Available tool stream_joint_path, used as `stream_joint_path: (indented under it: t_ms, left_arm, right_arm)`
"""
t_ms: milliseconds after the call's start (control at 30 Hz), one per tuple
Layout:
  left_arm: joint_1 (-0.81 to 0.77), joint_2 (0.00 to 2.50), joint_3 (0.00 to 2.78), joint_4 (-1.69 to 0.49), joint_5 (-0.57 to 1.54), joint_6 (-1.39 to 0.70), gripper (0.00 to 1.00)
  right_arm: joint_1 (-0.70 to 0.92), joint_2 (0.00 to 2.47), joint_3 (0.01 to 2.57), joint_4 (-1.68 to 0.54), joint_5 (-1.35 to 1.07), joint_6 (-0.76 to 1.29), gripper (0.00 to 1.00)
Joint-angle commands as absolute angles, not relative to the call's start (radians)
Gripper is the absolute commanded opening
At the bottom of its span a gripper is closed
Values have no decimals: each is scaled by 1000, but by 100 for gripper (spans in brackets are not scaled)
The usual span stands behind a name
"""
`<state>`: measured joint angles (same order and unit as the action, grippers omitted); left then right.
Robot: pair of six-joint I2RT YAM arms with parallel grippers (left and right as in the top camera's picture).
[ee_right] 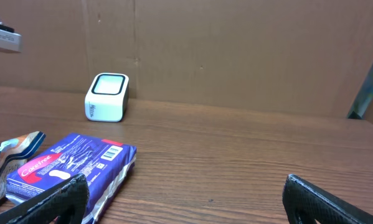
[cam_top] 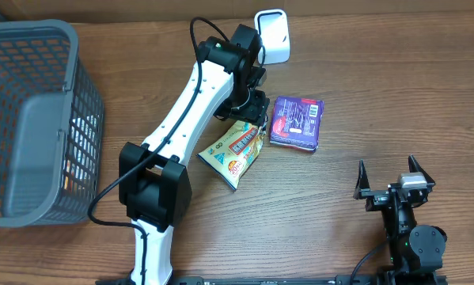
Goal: Scan the item barcode
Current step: 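Carry the yellow bag to the scanner and release it on the table, then move the left gripper back into the basket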
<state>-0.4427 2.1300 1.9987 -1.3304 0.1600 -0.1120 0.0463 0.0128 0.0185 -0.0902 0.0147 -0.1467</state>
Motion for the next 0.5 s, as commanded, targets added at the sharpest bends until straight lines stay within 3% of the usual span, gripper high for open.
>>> stream_joint_path:
  t_ms: [0, 200, 333, 467]
  left_arm:
    - [-440, 2139, 2004, -1320, 181, -120, 50]
    - [-427, 2133, 2045, -1347, 180, -120, 52]
    - [-391, 2120, 2244, -1481, 172, -110, 52]
    - [-342, 2112, 2512, -1628, 124, -108, 70]
  right_arm:
    - [45, 3, 8, -84, 14, -150, 100]
    - [45, 3, 8, -84, 14, -150, 100]
    - [45, 3, 8, -84, 14, -150, 100]
    - [45, 3, 8, -84, 14, -150, 100]
